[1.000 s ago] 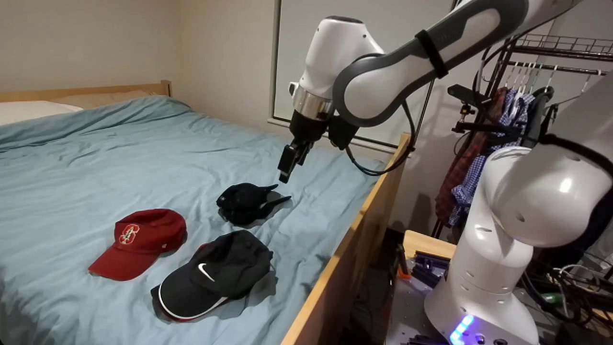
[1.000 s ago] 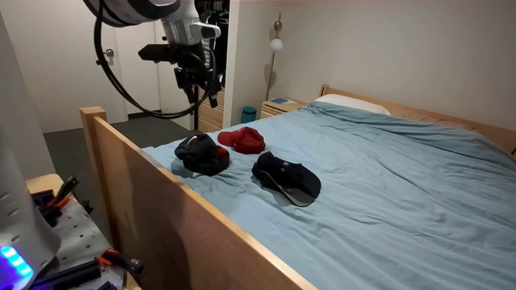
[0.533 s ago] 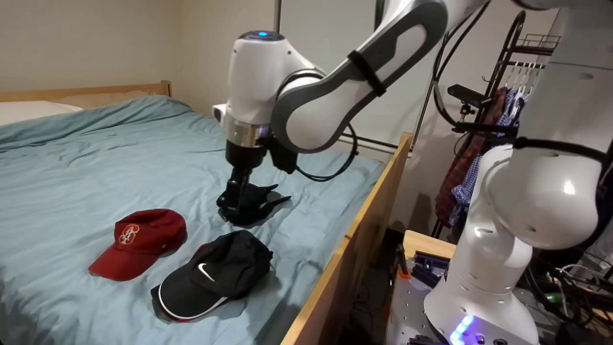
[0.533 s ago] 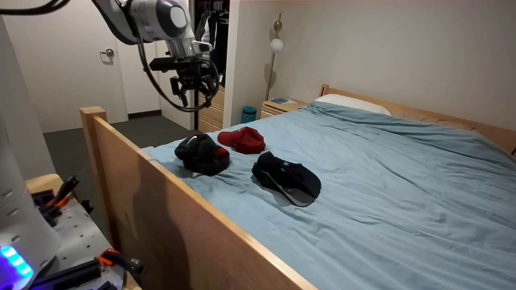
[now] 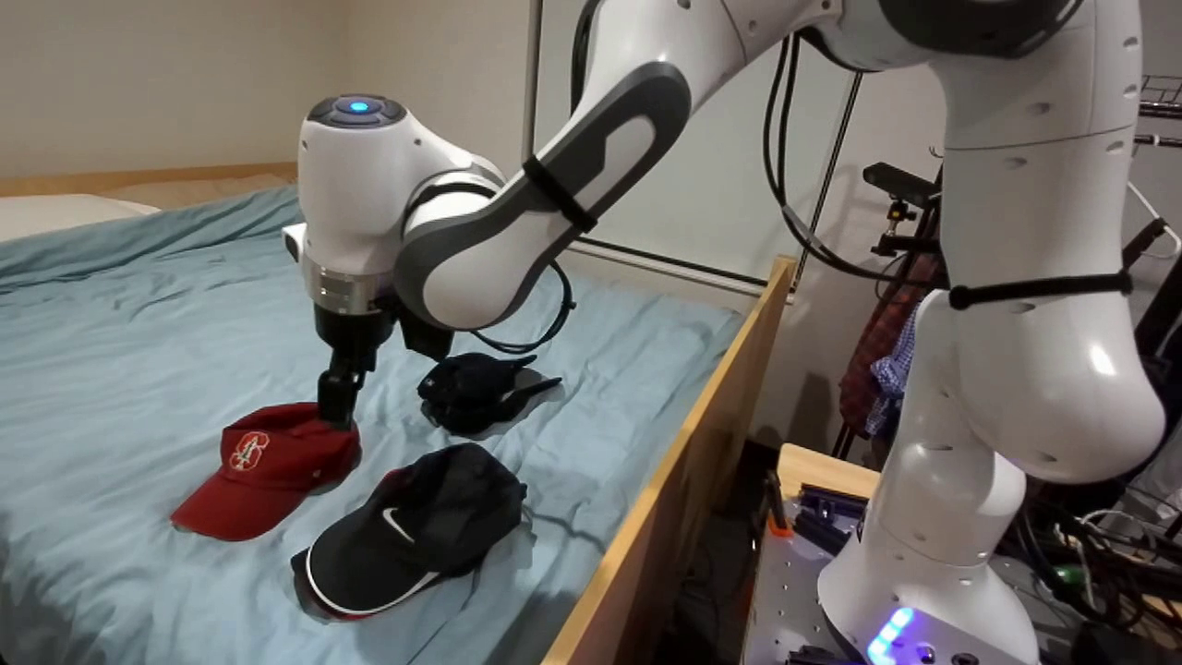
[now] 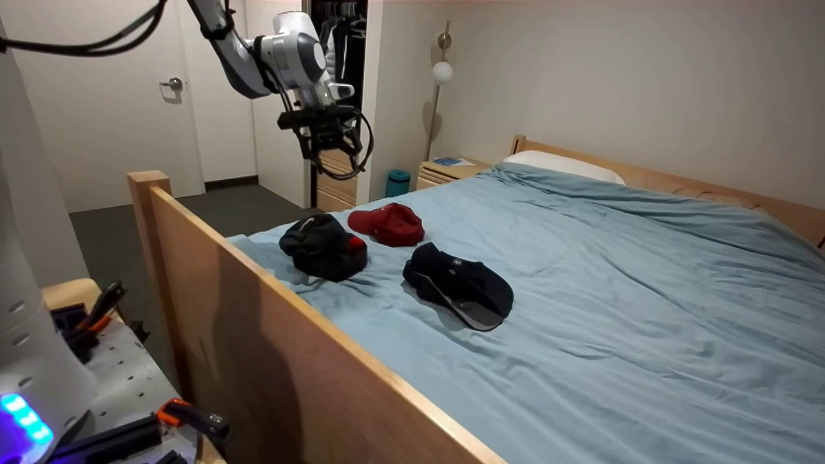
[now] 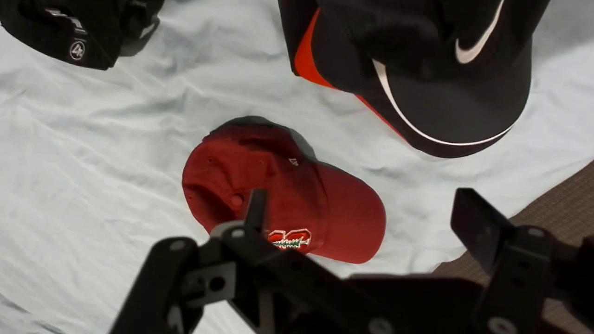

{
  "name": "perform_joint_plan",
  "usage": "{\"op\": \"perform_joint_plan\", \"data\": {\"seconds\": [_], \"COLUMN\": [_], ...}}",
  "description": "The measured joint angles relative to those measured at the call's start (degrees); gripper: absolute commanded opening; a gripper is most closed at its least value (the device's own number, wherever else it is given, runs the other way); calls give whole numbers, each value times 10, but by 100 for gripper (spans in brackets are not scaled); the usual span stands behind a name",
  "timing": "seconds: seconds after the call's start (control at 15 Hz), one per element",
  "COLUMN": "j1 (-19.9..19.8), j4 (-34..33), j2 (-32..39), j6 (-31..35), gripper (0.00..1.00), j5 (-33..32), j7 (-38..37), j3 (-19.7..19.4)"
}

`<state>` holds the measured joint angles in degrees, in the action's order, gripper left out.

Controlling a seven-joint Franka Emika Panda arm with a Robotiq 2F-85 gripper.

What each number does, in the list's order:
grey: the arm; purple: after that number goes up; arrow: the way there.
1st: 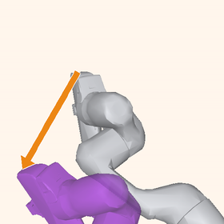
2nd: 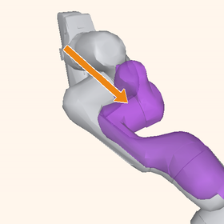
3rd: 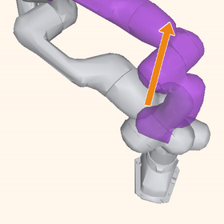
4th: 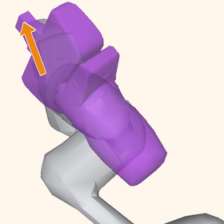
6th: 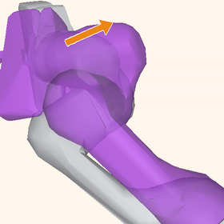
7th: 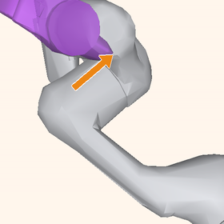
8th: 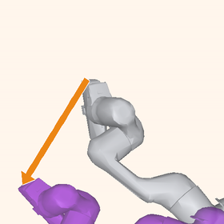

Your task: Turn the red cap

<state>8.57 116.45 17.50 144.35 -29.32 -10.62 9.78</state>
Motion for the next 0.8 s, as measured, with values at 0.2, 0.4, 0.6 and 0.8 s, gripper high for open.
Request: {"op": "perform_joint_plan", "data": {"seconds": [0.2, 0.4, 0.6, 0.8], "j1": [8, 23, 50, 104], "j4": [-1, -10, -54, -114], "j2": [2, 35, 108, 180], "j6": [8, 82, 122, 119], "gripper": [100, 100, 100, 100], "j5": [7, 23, 45, 41], "j7": [0, 0, 3, 1], "j3": [-10, -18, -21, -56]}}
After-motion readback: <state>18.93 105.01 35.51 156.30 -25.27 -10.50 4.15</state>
